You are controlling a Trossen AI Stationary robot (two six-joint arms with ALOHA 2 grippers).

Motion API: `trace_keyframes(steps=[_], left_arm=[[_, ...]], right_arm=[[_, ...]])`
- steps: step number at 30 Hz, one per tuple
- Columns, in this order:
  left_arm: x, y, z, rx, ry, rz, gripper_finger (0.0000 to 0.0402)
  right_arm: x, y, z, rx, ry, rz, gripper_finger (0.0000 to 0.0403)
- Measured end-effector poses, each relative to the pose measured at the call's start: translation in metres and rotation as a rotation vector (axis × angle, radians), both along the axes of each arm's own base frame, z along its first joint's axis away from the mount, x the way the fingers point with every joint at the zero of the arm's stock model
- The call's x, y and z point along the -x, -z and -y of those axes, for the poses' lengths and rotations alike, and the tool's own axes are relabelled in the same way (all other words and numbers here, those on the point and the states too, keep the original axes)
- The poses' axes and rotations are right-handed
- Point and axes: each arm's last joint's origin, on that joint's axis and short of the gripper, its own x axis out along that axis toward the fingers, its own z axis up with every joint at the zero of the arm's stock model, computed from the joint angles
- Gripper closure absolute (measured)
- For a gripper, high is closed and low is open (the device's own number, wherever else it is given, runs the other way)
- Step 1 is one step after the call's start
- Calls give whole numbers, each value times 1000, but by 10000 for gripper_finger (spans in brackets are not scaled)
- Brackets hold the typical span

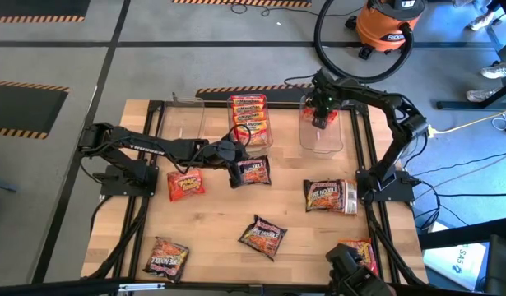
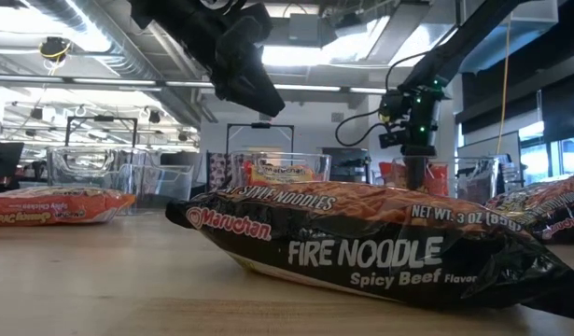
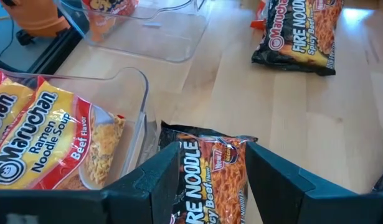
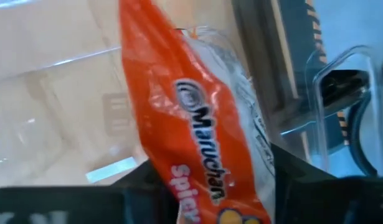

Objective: Sort Maruchan noodles
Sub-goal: Put the top orange noodle pack into the right transparent bin

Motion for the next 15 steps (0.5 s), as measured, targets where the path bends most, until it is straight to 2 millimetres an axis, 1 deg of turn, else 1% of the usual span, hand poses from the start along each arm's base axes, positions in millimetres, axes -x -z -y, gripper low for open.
trace_keyframes(steps=[7, 11, 15], left_arm=[[0, 0, 0, 2, 16, -2, 227], [0, 0, 1, 11, 60, -6, 227], [0, 0, 1, 11, 60, -6, 227]], right_arm=[[-2, -3, -1, 11, 2, -36, 198], [-4, -17, 3, 19, 13, -36, 172], [-6, -33, 9, 60, 50, -41, 161]])
